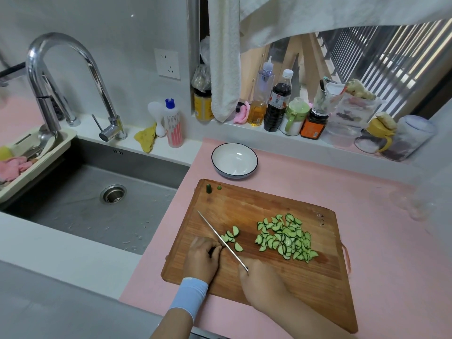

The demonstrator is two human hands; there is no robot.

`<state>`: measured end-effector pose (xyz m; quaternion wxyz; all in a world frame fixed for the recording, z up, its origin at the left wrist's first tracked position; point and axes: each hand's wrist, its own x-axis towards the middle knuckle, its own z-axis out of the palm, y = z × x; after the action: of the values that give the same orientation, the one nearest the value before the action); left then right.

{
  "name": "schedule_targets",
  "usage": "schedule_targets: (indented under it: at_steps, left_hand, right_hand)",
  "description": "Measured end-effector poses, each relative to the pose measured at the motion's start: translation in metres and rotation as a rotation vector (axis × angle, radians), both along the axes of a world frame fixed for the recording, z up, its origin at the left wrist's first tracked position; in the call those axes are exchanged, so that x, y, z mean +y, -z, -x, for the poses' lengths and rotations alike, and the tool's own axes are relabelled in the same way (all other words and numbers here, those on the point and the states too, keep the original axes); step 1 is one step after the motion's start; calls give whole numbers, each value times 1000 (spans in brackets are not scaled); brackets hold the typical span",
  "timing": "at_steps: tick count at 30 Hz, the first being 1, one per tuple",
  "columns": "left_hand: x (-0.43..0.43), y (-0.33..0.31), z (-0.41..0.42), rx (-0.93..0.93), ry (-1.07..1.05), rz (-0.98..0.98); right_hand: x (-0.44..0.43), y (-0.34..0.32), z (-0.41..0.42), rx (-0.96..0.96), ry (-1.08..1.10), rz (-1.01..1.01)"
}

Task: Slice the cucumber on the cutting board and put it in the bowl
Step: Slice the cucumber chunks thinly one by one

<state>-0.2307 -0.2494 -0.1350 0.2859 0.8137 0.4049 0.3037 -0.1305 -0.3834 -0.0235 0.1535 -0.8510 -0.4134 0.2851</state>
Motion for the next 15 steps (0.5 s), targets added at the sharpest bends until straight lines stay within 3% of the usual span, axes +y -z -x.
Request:
schedule_targets:
  at_steps: [15]
  left_hand:
    - [1,5,0,20,17,-18]
  right_hand:
    - [9,-5,0,-66,-28,21]
